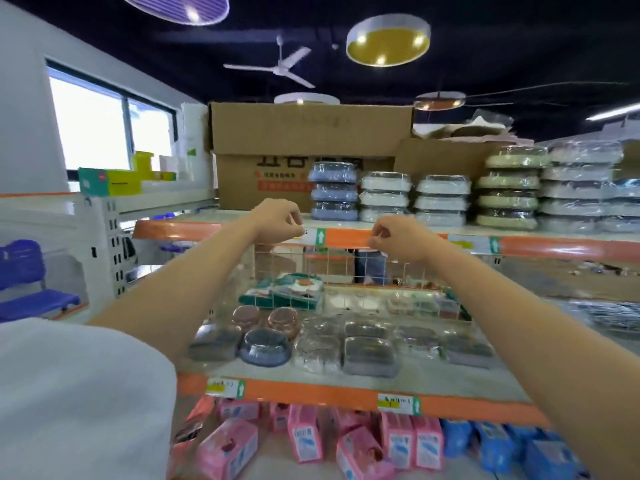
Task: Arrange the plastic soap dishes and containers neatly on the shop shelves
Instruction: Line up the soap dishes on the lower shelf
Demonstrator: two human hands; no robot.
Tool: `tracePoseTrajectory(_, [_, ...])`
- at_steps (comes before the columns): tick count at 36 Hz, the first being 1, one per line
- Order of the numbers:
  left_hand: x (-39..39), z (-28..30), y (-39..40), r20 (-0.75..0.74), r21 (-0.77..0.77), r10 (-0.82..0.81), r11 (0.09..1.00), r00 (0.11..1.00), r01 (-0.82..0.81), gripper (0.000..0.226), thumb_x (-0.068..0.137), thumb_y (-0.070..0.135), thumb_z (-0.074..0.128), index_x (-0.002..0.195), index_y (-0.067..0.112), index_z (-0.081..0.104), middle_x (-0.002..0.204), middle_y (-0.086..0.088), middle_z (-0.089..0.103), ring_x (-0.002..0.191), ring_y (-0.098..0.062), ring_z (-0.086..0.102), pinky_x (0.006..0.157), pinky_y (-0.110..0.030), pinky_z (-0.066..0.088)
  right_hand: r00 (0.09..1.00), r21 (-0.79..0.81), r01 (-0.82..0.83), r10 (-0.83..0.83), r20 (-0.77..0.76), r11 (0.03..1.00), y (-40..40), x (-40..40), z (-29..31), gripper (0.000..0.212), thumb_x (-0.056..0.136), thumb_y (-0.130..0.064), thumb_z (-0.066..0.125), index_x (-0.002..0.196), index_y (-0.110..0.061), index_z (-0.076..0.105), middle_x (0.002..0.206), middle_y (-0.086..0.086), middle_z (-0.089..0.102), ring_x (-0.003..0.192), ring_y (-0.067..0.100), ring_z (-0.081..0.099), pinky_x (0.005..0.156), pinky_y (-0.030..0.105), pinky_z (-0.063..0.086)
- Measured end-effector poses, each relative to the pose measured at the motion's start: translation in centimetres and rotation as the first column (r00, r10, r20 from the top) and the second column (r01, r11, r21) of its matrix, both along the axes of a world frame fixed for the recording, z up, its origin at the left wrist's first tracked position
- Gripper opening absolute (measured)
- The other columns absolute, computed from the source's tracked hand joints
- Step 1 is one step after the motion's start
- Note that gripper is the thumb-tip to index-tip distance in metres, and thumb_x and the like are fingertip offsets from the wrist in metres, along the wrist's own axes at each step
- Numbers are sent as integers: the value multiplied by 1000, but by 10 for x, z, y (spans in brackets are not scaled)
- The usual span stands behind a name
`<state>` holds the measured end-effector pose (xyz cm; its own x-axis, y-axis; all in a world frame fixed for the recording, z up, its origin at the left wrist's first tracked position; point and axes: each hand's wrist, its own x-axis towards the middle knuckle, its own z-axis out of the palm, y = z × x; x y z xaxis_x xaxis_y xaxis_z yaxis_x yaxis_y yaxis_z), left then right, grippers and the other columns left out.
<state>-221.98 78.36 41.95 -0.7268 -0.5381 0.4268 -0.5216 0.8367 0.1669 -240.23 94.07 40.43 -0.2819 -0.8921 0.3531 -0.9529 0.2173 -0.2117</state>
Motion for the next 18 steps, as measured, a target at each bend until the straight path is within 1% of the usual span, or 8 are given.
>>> tracePoseTrajectory(4, [-5,13,-10,-59,-39,51,998,997,-54,24,92,23,58,110,7,64,112,-9,64,101,-21,56,88,-32,43,998,-102,17,-12,54,995,-3,-14,14,29,97,-36,53,108,-10,60,98,4,57,91,19,52,75,29,40])
tracePoseTrajectory(8, [-13,14,-30,-105,0,109,994,988,-110,26,92,24,59,111,6,63,115,-10,63,107,-24,55,89,-32,42,994,-141,32,-18,105,990,-9,-27,15,30,98,-35,51,106,-8,61,96,5,58,86,18,51,72,30,38])
tracePoseTrajectory(10, [-21,13,-40,-119,45,118,993,986,-113,26,92,24,59,110,6,63,114,-10,62,102,-23,55,89,-33,42,993,-141,37,-20,121,989,-15,-36,15,29,98,-36,50,103,-9,59,101,7,61,88,21,53,72,30,39])
tracePoseTrajectory(12, [-29,13,-47,-128,103,107,990,986,-94,25,92,22,58,110,6,62,105,-8,62,90,-20,56,84,-32,44,990,-148,48,-27,139,988,-23,-44,14,27,98,-37,50,101,-12,58,105,9,62,89,21,54,73,31,40])
tracePoseTrajectory(13, [-34,13,-52,-136,132,98,988,986,-80,24,93,22,58,109,5,62,99,-7,61,85,-20,58,81,-31,45,989,-152,52,-30,147,987,-28,-48,14,29,98,-37,50,102,-10,59,104,11,63,88,21,54,73,32,40])
tracePoseTrajectory(15, [-44,14,-63,-156,185,81,981,984,-51,23,93,21,57,108,4,61,96,-7,61,81,-20,60,74,-30,48,985,-149,64,-39,165,987,-39,-54,15,38,99,-37,50,105,-1,62,105,20,65,88,29,59,75,36,44])
tracePoseTrajectory(16, [-48,15,-69,-172,208,76,977,982,-39,22,94,20,56,107,4,61,96,-8,61,80,-20,59,71,-29,49,984,-146,72,-46,172,987,-45,-57,16,43,99,-37,49,108,3,62,107,24,65,86,32,59,74,36,45])
tracePoseTrajectory(18, [-58,19,-83,-210,257,83,966,974,-28,22,95,20,55,106,2,61,95,-9,60,77,-19,59,67,-27,49,984,-135,82,-59,170,987,-59,-64,19,47,99,-37,48,112,7,60,109,28,64,77,26,53,65,32,41])
